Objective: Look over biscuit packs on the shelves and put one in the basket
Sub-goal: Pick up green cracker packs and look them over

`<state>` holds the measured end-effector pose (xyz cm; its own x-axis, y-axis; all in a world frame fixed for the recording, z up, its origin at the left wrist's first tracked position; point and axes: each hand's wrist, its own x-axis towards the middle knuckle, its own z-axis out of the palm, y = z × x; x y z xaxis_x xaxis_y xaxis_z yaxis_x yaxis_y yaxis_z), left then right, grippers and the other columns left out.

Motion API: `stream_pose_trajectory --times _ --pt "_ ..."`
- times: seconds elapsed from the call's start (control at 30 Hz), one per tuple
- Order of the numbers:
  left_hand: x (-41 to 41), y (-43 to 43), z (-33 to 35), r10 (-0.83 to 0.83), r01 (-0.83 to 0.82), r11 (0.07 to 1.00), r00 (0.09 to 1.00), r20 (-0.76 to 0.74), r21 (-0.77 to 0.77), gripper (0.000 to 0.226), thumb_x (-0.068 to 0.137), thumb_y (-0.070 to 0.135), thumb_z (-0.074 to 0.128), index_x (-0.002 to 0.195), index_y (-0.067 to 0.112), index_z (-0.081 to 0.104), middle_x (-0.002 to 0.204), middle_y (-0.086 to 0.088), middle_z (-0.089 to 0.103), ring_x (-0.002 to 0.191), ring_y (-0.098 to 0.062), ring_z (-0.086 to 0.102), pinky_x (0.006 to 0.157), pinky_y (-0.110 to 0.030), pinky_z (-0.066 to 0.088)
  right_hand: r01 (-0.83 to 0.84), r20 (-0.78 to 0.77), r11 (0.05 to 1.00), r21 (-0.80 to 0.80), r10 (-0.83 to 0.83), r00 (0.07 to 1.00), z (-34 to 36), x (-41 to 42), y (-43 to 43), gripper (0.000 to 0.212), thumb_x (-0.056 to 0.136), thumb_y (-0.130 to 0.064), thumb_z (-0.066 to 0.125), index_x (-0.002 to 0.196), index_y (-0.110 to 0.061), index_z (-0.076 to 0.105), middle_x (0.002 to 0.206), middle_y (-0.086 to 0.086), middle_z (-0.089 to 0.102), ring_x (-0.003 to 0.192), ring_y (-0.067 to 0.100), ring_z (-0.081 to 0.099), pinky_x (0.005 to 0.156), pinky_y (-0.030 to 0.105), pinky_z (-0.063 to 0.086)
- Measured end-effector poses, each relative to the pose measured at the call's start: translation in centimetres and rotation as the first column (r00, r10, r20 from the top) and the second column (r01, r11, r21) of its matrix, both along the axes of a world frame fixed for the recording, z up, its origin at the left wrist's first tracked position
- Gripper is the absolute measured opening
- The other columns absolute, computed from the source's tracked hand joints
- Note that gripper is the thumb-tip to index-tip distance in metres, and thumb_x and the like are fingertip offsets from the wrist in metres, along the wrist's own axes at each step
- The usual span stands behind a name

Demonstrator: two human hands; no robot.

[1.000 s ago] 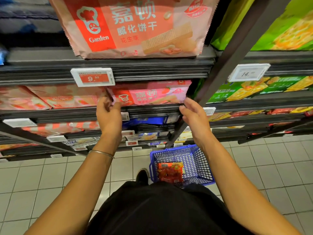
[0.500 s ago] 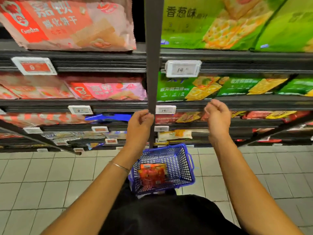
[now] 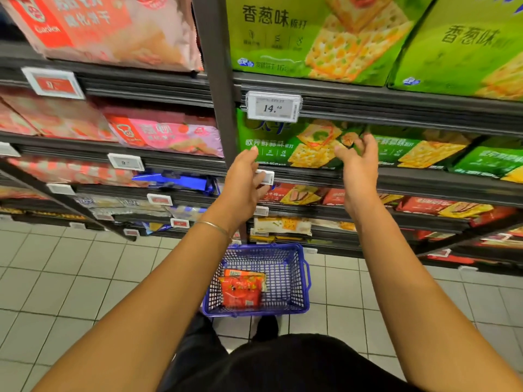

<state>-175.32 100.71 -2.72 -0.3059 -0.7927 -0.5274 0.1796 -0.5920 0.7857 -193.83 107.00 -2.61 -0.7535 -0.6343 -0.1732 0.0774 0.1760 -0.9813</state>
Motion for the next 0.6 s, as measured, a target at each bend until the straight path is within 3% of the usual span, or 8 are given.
stream_pose_trajectory --times 0.07,0.17,0.23,0.37,0.47,0.53,0.6 --pt "-0.6 -0.1 0.2 0.059 -0.057 0.997 0.997 -0.04 0.053 0.056 0.108 0.039 0.052 0.16 0.023 0.035 0.164 -0.011 0.037 0.147 -0.033 0.044 0.104 -0.049 0.043 0.013 -0.002 1.0 -0.007 -0.013 1.0 -0.5 0.0 0.4 0.081 0.096 -0.012 0.07 0.163 -0.02 0.025 0.152 0.003 0.044 0.139 0.019 0.045 0.101 0.023 0.037" --pt "-1.1 -0.1 0.2 0.084 -0.074 0.991 0.993 -0.086 0.114 0.059 0.108 0.041 0.053 0.161 0.023 0.033 0.166 -0.016 0.034 0.15 -0.037 0.04 0.11 -0.053 0.042 0.022 -0.045 1.0 -0.006 -0.022 0.999 -1.0 0.4 0.9 0.09 0.091 -0.017 0.078 0.163 -0.025 0.024 0.131 0.004 0.042 0.122 0.018 0.05 0.086 0.016 0.041" --pt "-1.2 -0.2 0.1 0.079 -0.067 0.989 0.993 -0.088 0.132 0.062 0.108 0.042 0.053 0.162 0.023 0.031 0.167 -0.017 0.031 0.151 -0.037 0.038 0.113 -0.054 0.04 0.015 -0.083 1.0 -0.009 -0.016 0.996 -1.3 0.7 1.1 0.092 0.089 -0.018 0.081 0.162 -0.026 0.026 0.123 0.005 0.041 0.114 0.019 0.05 0.092 0.023 0.044" --pt "-1.5 0.0 -0.2 0.054 -0.04 0.988 0.995 -0.087 0.152 0.069 0.106 0.045 0.054 0.165 0.024 0.025 0.168 -0.019 0.029 0.152 -0.037 0.036 0.114 -0.056 0.039 0.043 -0.195 0.999 0.03 -0.036 0.98 -1.8 0.8 1.3 0.075 0.084 -0.021 0.085 0.146 -0.025 0.044 0.139 0.004 0.037 0.129 0.023 0.042 0.104 0.034 0.041" --pt "-1.8 0.1 -0.5 0.037 -0.025 0.988 0.996 -0.08 0.15 0.071 0.105 0.05 0.055 0.164 0.023 0.025 0.167 -0.019 0.03 0.151 -0.037 0.038 0.114 -0.056 0.039 0.035 -0.174 0.999 -0.033 -0.04 0.984 -2.0 0.6 1.7 0.065 0.083 -0.021 0.086 0.133 -0.022 0.045 0.129 -0.004 0.047 0.121 0.016 0.05 0.103 0.036 0.043" --pt "-1.9 0.2 -0.6 0.013 -0.003 0.99 0.997 -0.073 0.143 0.073 0.104 0.053 0.054 0.165 0.024 0.025 0.167 -0.02 0.03 0.151 -0.037 0.038 0.115 -0.057 0.039 0.035 -0.134 0.997 -0.065 -0.044 0.99 -2.2 0.5 1.7 0.071 0.083 -0.02 0.087 0.136 -0.02 0.041 0.129 -0.005 0.048 0.118 0.007 0.051 0.106 0.035 0.044" --pt "-1.9 0.3 -0.8 -0.008 0.017 0.99 0.998 -0.058 0.142 0.074 0.104 0.055 0.054 0.165 0.025 0.024 0.167 -0.02 0.032 0.149 -0.038 0.04 0.113 -0.056 0.041 0.007 -0.086 0.997 -0.071 -0.013 0.996 -2.2 0.2 1.6 0.089 0.082 -0.023 0.089 0.151 -0.022 0.033 0.146 0.003 0.042 0.134 0.016 0.046 0.113 0.037 0.043"
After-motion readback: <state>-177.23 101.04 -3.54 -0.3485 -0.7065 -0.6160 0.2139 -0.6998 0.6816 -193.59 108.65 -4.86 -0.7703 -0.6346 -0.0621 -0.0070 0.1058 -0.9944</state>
